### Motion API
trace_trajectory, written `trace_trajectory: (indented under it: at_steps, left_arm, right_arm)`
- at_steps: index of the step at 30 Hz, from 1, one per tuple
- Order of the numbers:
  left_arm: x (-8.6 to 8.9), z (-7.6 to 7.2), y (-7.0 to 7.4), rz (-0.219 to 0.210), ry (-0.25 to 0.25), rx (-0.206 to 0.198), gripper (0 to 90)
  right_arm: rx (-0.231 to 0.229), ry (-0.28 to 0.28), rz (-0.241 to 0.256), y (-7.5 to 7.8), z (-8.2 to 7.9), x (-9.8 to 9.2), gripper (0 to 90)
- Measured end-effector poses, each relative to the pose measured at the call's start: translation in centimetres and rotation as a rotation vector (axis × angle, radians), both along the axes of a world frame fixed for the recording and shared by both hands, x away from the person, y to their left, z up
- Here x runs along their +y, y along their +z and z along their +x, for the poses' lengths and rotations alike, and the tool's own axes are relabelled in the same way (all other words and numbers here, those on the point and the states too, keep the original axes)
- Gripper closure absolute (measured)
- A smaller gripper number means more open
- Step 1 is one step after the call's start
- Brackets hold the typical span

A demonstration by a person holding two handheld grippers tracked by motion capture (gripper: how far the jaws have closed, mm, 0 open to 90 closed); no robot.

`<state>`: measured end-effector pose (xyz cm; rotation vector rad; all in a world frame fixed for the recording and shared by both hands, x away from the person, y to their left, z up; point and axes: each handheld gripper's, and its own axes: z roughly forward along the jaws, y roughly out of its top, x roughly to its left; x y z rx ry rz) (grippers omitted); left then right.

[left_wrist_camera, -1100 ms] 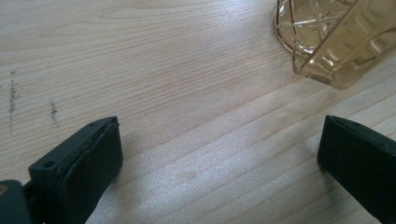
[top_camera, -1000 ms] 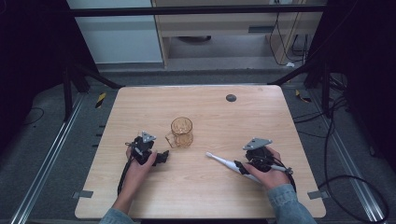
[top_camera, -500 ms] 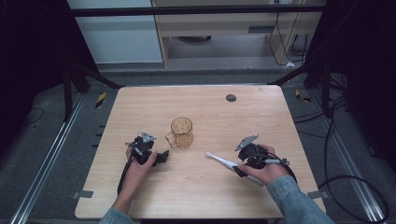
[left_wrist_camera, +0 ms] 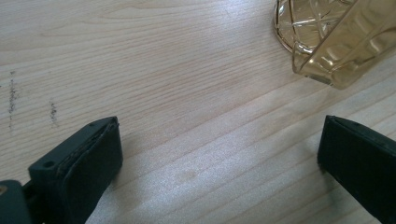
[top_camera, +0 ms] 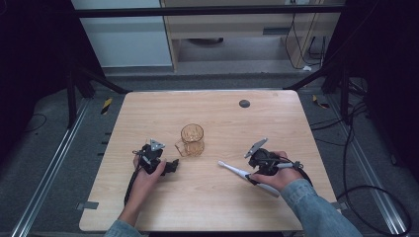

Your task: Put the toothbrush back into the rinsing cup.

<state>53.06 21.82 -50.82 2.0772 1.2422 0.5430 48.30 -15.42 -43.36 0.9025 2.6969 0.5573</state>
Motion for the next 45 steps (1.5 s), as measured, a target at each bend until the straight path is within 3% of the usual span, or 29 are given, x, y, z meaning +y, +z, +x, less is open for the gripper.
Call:
trace_trajectory:
  at_steps: [13,20,28,45]
  left_arm:
    - [0.0,0.1,0.0,0.001,-0.001,0.002,0.0]
    - [0.0,0.1,0.0,0.001,-0.002,0.001,0.0]
    - [0.0,0.1,0.0,0.000,-0.003,0.000,0.0]
    - [0.0,0.1,0.0,-0.001,-0.006,0.000,0.0]
  right_arm:
    - [0.051,0.028,-0.003,-0.9,0.7,1.6,35.0]
    - [0.068,0.056,-0.043,-1.5,1.2,2.4,37.4]
    - [0.111,0.057,-0.081,-2.5,2.1,2.5,46.4]
    - [0.186,0.085,-0.120,-3.2,3.0,2.5,66.1]
